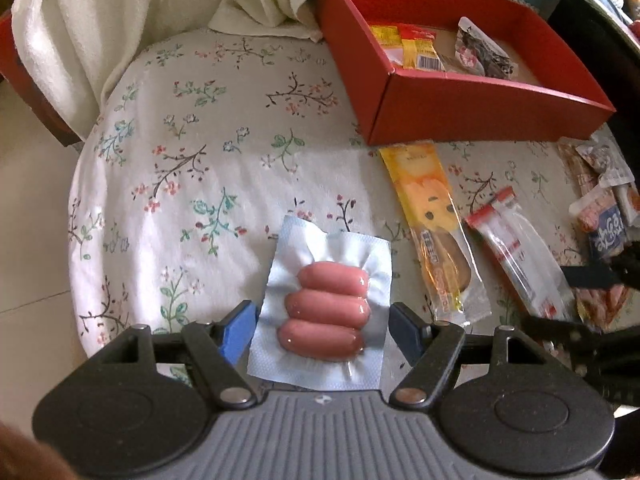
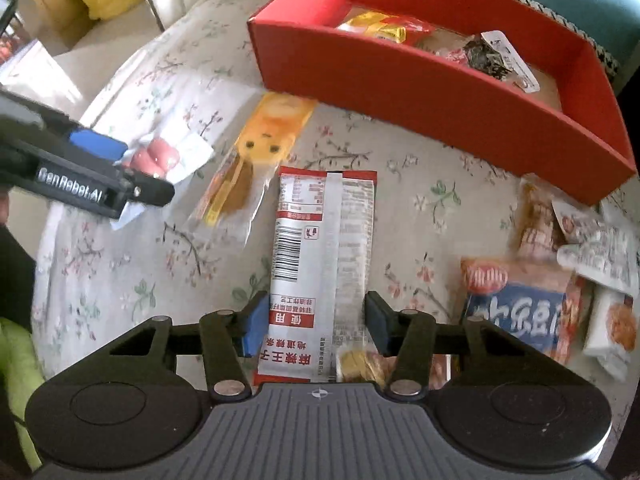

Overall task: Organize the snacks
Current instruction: 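Grasp the white-red wrapped bar with the right tool and lift it, then carry the sausage pack in the left tool while the right tool carries the bar over the box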

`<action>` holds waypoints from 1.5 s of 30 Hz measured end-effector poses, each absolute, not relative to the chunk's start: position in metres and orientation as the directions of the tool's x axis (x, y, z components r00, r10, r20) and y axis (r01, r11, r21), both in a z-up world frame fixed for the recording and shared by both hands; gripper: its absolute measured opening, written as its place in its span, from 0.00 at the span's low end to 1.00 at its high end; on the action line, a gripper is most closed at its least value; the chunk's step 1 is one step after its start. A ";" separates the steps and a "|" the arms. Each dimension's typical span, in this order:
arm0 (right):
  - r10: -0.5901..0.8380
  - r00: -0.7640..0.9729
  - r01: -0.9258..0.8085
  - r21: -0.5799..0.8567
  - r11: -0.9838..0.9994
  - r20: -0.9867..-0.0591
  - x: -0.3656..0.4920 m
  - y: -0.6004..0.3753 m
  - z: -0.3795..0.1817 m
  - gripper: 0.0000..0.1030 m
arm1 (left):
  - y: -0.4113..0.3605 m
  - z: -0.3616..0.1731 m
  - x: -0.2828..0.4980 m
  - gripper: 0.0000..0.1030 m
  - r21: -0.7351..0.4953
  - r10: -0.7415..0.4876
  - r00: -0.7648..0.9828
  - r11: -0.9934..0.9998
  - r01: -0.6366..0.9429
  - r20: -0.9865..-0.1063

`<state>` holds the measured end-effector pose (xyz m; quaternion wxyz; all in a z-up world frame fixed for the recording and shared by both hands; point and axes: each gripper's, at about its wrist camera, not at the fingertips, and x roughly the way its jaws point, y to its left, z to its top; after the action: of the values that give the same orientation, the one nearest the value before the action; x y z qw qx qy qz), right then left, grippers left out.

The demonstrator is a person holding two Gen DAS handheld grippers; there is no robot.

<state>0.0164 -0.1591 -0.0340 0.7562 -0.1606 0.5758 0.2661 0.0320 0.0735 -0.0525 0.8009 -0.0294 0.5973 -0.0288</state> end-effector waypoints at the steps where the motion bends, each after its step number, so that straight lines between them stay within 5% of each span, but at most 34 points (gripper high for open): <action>1: 0.209 0.207 -0.586 0.050 0.809 -0.956 0.019 -0.158 -0.034 0.66 | 0.073 -0.052 0.033 0.64 -0.082 -0.081 0.286 0.997 0.008 -0.955; 5: 0.190 0.246 -0.594 0.007 0.804 -0.950 0.029 -0.147 -0.037 0.80 | 0.075 -0.052 0.040 0.67 -0.073 -0.062 0.299 0.997 -0.026 -0.952; 9: 0.179 0.249 -0.590 -0.002 0.807 -0.952 0.035 -0.147 -0.045 0.84 | 0.074 -0.056 0.048 0.76 -0.045 -0.026 0.308 0.998 -0.054 -0.951; 12: 0.203 0.246 -0.599 0.016 0.801 -0.948 0.033 -0.150 -0.042 0.70 | 0.071 -0.058 0.045 0.76 -0.002 0.010 0.319 0.999 -0.038 -0.948; 17: 0.249 0.223 -0.569 0.082 0.819 -0.942 0.034 -0.164 -0.035 0.55 | 0.075 -0.052 0.042 0.62 -0.006 0.009 0.325 0.999 -0.045 -0.946; 45: 0.399 0.381 -0.512 0.169 0.842 -0.834 0.041 -0.186 0.034 0.54 | 0.045 0.014 0.041 0.61 -0.100 -0.100 0.500 0.995 0.026 -0.860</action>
<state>0.0409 -0.1865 0.0338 0.8288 -0.0582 0.4840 0.2747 0.0407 0.0454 0.0140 0.8652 -0.0369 0.4988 -0.0363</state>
